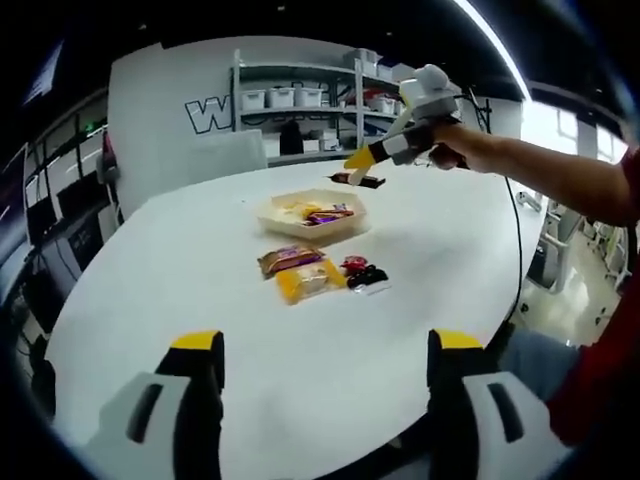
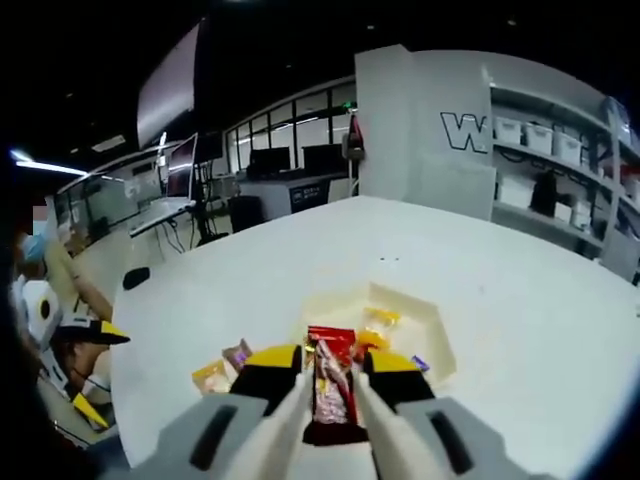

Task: Place the target food into the container with the food tongs after gripping and lifting it, then release it inside without dropping or visibly crushing the food.

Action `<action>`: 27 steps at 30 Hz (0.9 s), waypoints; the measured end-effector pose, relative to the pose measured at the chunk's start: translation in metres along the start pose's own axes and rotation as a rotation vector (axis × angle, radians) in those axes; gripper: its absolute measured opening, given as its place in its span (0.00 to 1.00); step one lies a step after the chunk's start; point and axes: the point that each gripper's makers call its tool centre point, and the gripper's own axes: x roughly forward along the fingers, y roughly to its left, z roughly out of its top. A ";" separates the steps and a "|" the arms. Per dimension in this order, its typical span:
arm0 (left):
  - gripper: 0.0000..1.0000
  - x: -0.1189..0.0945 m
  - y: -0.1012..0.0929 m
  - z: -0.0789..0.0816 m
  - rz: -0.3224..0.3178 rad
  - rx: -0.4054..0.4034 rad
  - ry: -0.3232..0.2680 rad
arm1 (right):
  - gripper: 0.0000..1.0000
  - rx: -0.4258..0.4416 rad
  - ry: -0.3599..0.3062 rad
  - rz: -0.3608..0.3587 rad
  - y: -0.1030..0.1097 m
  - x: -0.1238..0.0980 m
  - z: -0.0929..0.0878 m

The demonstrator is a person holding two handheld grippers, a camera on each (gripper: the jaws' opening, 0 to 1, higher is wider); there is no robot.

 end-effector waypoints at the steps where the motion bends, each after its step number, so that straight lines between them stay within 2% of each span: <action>1: 0.81 0.000 0.000 0.000 0.000 0.000 0.000 | 0.18 -0.002 -0.001 0.000 0.000 0.000 0.000; 13: 0.81 -0.002 0.002 0.000 0.000 -0.016 0.002 | 0.18 -0.003 -0.007 -0.010 -0.008 0.010 0.009; 20: 0.81 -0.004 0.002 0.002 -0.014 -0.052 -0.012 | 0.20 -0.005 -0.013 -0.016 -0.011 0.016 0.012; 21: 0.81 -0.004 0.003 0.001 -0.008 -0.040 -0.004 | 0.22 -0.063 -0.040 -0.015 -0.012 0.018 0.017; 22: 0.81 -0.004 0.002 0.002 -0.009 -0.042 -0.005 | 0.23 -0.114 -0.038 -0.018 -0.013 0.018 0.017; 27: 0.81 -0.005 0.001 0.004 -0.017 -0.051 -0.014 | 0.24 -0.097 -0.047 -0.022 -0.013 0.016 0.018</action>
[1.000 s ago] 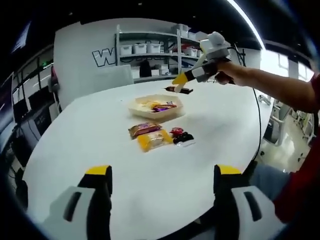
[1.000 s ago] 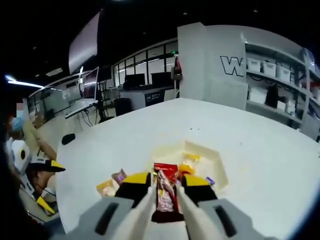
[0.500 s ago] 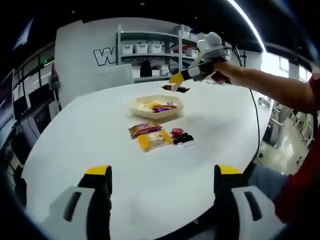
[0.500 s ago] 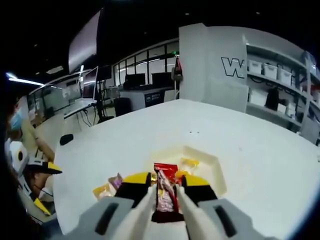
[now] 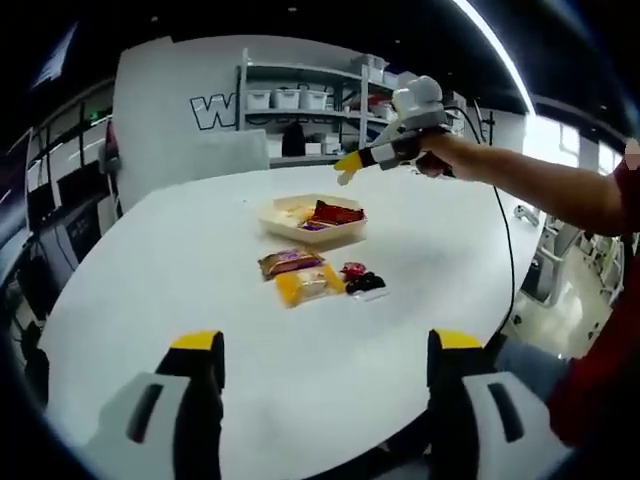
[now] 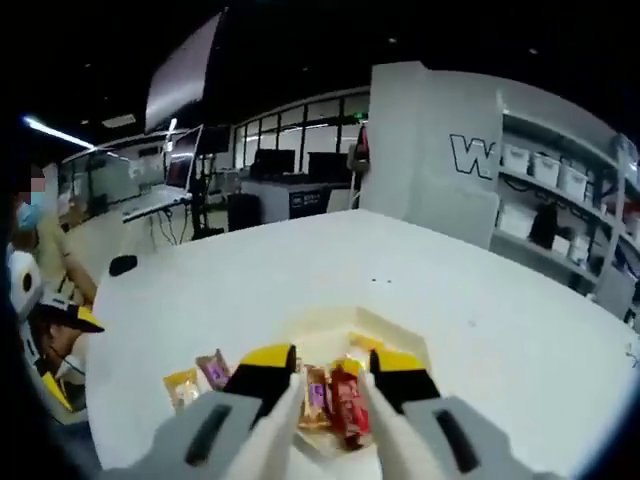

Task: Place the target food into the container with the food tongs after gripping and lifting it, then release it inside without dropping or visibly crushing the food.

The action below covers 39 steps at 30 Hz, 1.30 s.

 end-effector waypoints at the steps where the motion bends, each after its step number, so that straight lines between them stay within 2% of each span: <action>1: 0.81 0.000 0.000 0.000 0.000 0.000 0.000 | 0.24 0.012 -0.008 -0.003 -0.002 -0.002 0.001; 10: 0.81 0.001 -0.004 0.002 -0.010 0.002 -0.001 | 0.23 0.041 -0.019 -0.012 -0.008 -0.010 0.002; 22: 0.81 -0.002 -0.007 0.004 -0.013 0.003 -0.006 | 0.23 0.072 -0.026 0.007 0.000 -0.019 0.002; 39: 0.83 -0.003 -0.012 0.006 -0.028 -0.002 -0.027 | 0.23 0.102 -0.008 0.045 0.019 -0.028 -0.017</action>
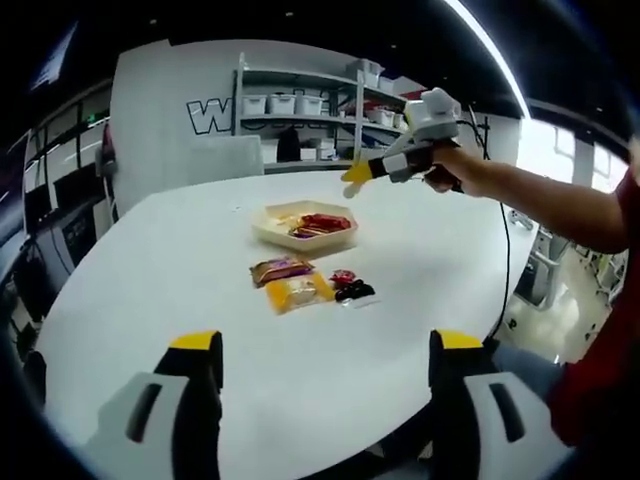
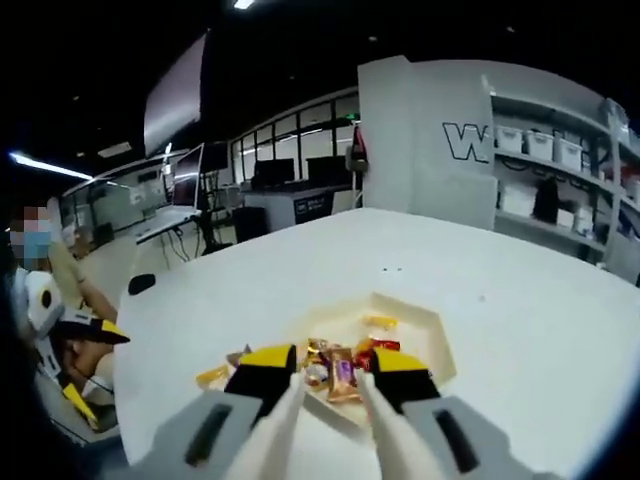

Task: Place the target food into the container with the food tongs after gripping and lifting it, then release it inside without dropping or visibly crushing the food.

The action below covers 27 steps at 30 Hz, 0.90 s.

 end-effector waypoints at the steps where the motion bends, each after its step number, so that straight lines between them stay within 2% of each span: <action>1: 0.83 0.000 0.000 0.000 0.000 0.000 0.001 | 0.23 -0.005 0.003 0.004 0.003 0.000 -0.002; 17: 0.83 0.001 -0.004 -0.001 -0.007 0.002 0.004 | 0.23 0.040 0.018 0.073 0.038 -0.001 -0.026; 27: 0.84 0.002 -0.005 -0.001 -0.010 0.001 0.003 | 0.23 0.055 0.051 0.108 0.057 0.004 -0.046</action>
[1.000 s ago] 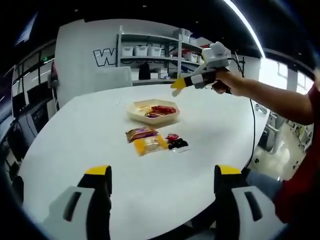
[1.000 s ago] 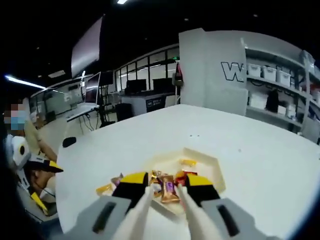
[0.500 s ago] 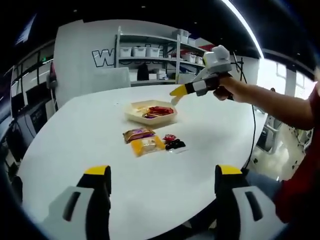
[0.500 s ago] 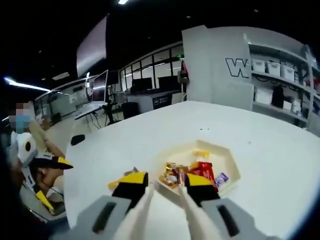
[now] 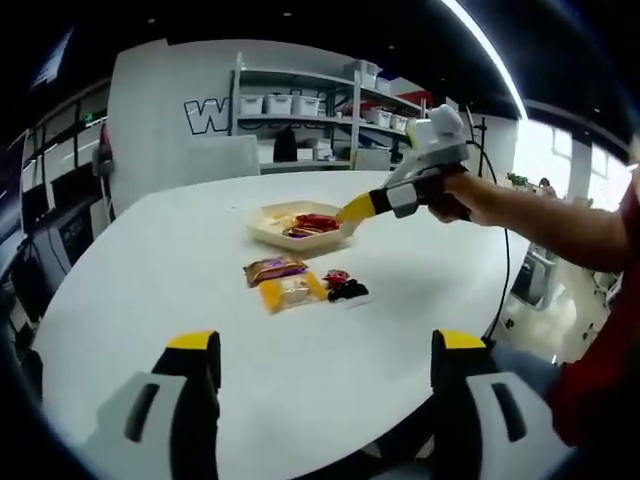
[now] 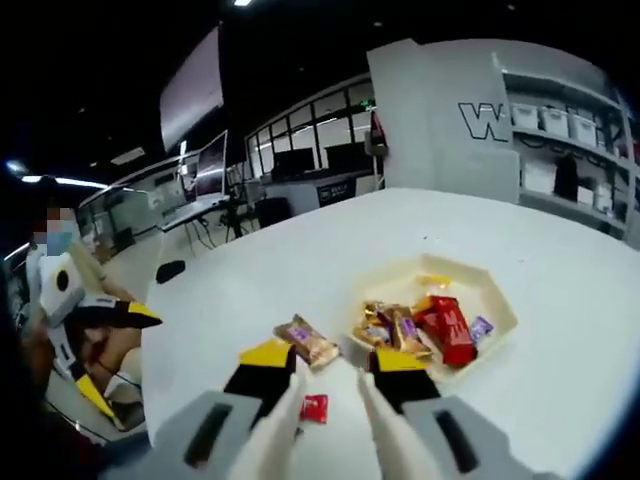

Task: Place the target food into the container with the food tongs after gripping and lifting it, then release it inside without dropping or visibly crushing the food.

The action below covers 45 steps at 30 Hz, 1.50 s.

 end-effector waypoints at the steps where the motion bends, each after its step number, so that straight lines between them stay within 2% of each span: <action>1: 0.84 0.000 0.000 0.000 -0.001 0.000 0.000 | 0.23 0.006 0.002 0.008 0.003 0.001 -0.002; 14: 0.84 0.002 -0.003 -0.001 -0.007 0.002 0.002 | 0.24 0.029 0.056 0.045 0.019 0.016 -0.028; 35: 0.84 0.003 -0.004 -0.001 -0.010 0.001 0.002 | 0.24 0.047 0.091 0.045 0.025 0.024 -0.045; 45: 0.84 0.004 -0.004 -0.001 -0.009 -0.005 -0.003 | 0.20 -0.023 0.098 0.025 0.024 0.026 -0.049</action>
